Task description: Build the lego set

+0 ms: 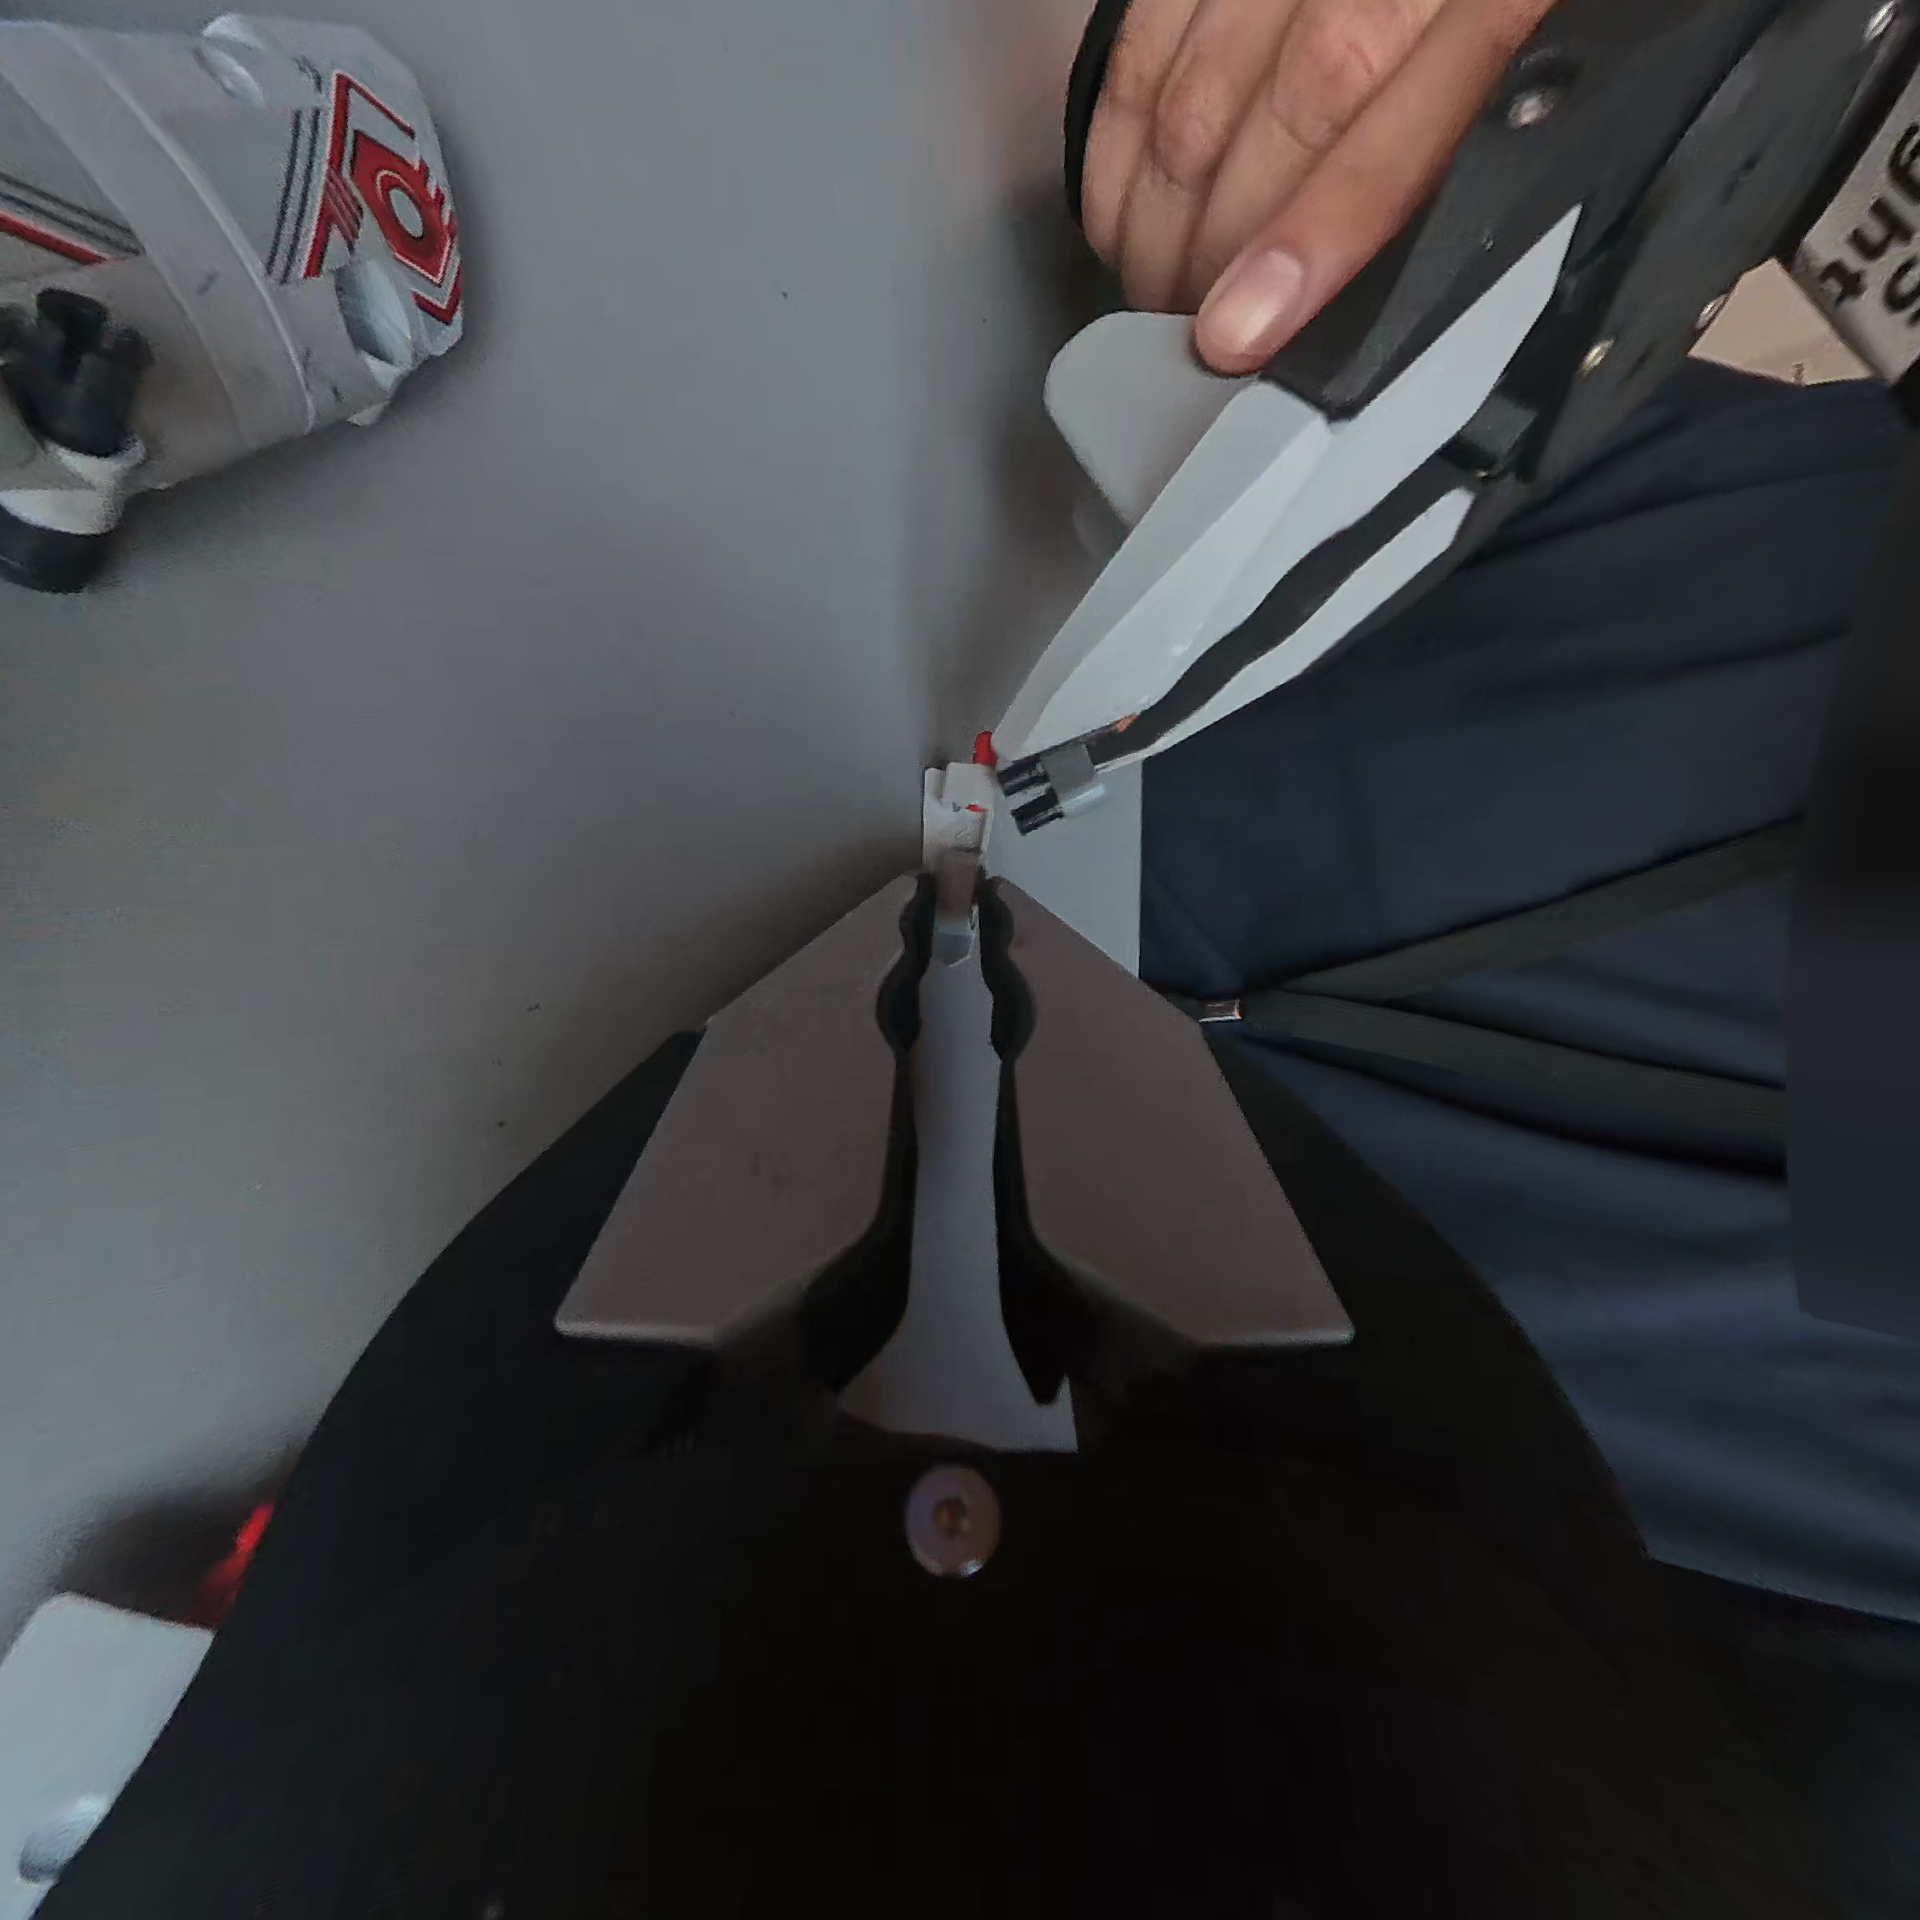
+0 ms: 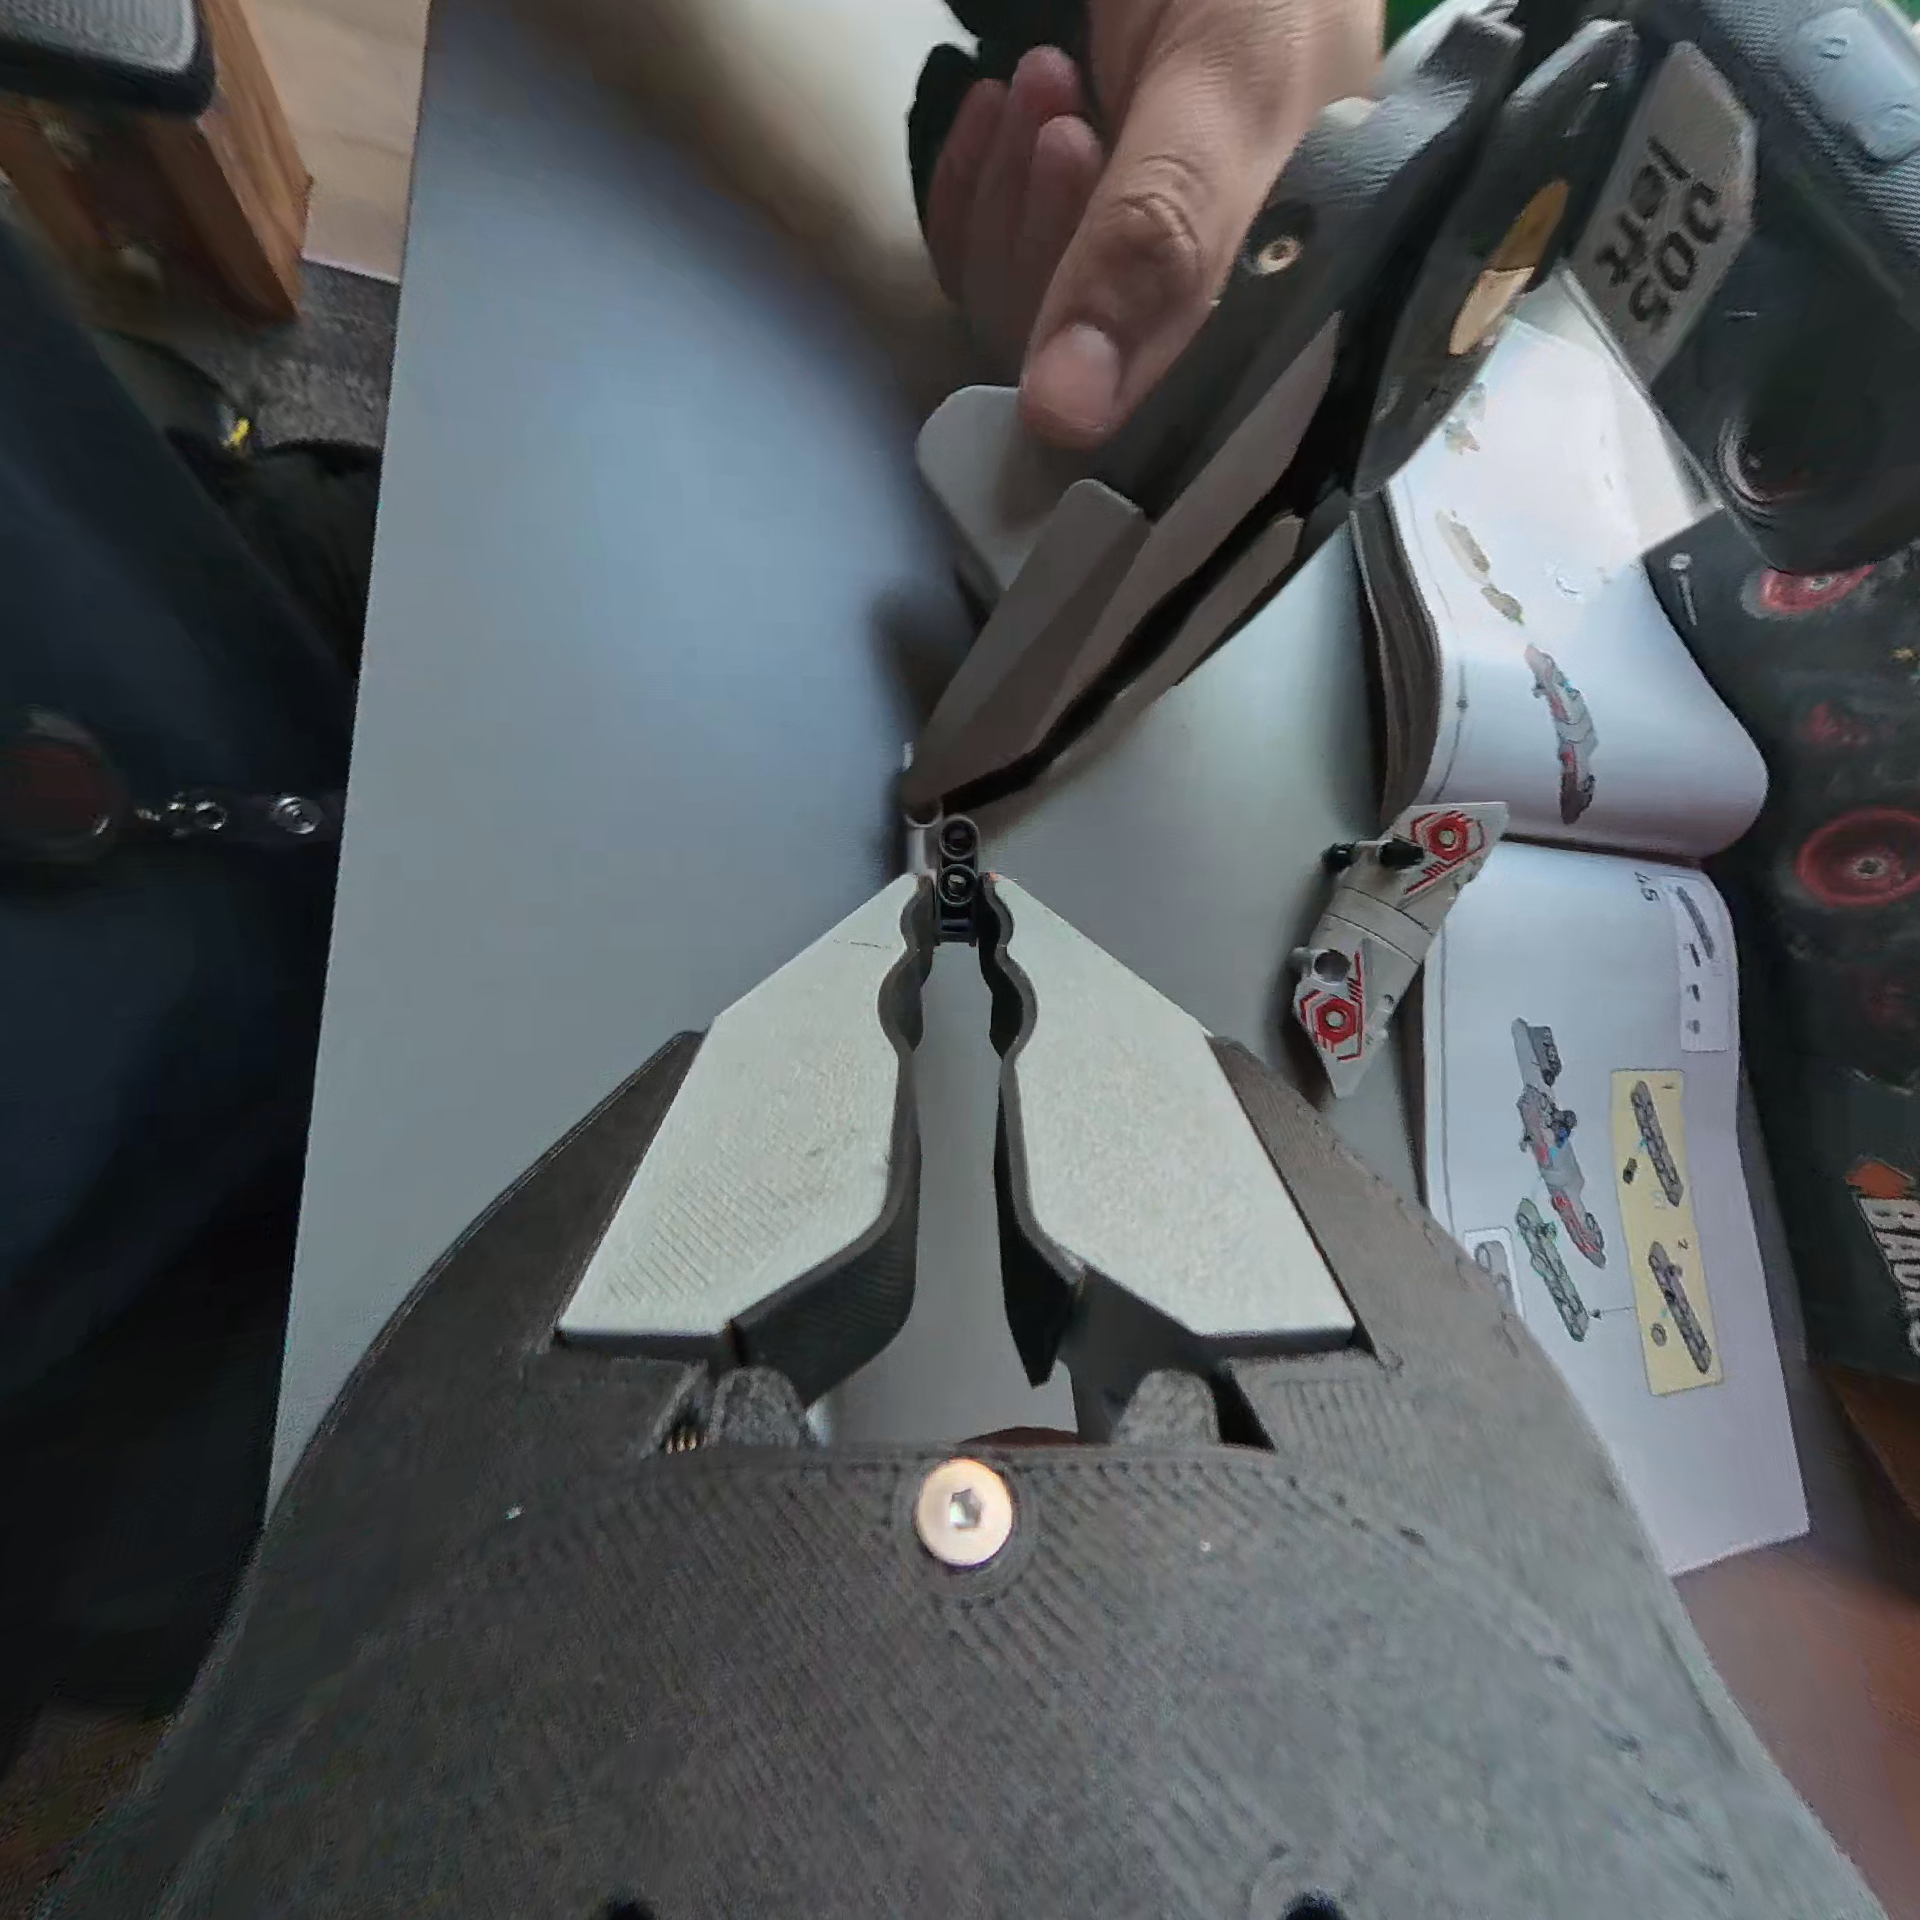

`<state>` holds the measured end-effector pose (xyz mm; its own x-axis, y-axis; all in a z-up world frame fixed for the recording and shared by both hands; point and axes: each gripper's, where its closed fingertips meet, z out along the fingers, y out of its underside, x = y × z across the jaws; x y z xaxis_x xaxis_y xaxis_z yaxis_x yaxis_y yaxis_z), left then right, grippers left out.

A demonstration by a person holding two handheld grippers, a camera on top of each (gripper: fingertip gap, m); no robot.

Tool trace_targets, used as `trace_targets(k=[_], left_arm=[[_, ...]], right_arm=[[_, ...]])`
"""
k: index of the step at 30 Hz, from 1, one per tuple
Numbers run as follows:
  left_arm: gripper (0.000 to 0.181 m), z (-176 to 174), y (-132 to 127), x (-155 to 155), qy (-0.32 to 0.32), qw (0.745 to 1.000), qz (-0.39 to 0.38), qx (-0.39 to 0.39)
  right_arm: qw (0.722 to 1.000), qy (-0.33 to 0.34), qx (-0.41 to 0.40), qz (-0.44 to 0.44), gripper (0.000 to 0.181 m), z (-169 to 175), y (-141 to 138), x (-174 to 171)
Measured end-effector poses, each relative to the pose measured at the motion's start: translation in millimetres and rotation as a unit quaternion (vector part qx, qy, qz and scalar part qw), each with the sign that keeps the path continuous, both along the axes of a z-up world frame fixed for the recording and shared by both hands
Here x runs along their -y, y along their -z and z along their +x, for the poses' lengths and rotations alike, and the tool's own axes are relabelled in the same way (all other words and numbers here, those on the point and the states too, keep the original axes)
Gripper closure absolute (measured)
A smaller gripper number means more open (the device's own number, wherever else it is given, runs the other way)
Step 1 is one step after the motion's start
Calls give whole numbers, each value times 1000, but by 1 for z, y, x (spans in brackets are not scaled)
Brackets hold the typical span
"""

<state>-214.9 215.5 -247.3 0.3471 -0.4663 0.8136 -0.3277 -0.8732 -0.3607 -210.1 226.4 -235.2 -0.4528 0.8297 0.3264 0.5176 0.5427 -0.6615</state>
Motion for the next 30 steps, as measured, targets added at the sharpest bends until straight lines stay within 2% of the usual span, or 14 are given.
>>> trace_targets(k=[1, 14, 18, 21, 23, 26, 30], left_arm=[[176, 0, 0, 0, 0, 1000, -3, 1], [176, 1, 0, 0, 2, 1000, -24, 8], [176, 1, -1, 2, 6, 1000, -2, 6], [171, -4, -1, -2, -8, 997, 69, -19], [157, -7, -3, -4, -22, 987, 153, -45], [159, -14, 0, -13, -68, 961, 245, -105], [163, -17, -2, -20, -102, 924, 330, -165]], right_arm=[[1000, -7, 4, 4, 176, 1, 3, 2], [998, -18, 27, 52, 176, -3, 17, 0], [998, -24, 51, 5, 176, -2, 18, 2], [997, -4, 62, -42, 176, -2, 18, -6], [995, 4, 67, -73, 176, -1, 17, -10], [990, 3, 70, -119, 176, 0, 12, -9], [984, 1, 65, -166, 176, -1, 3, -7]])
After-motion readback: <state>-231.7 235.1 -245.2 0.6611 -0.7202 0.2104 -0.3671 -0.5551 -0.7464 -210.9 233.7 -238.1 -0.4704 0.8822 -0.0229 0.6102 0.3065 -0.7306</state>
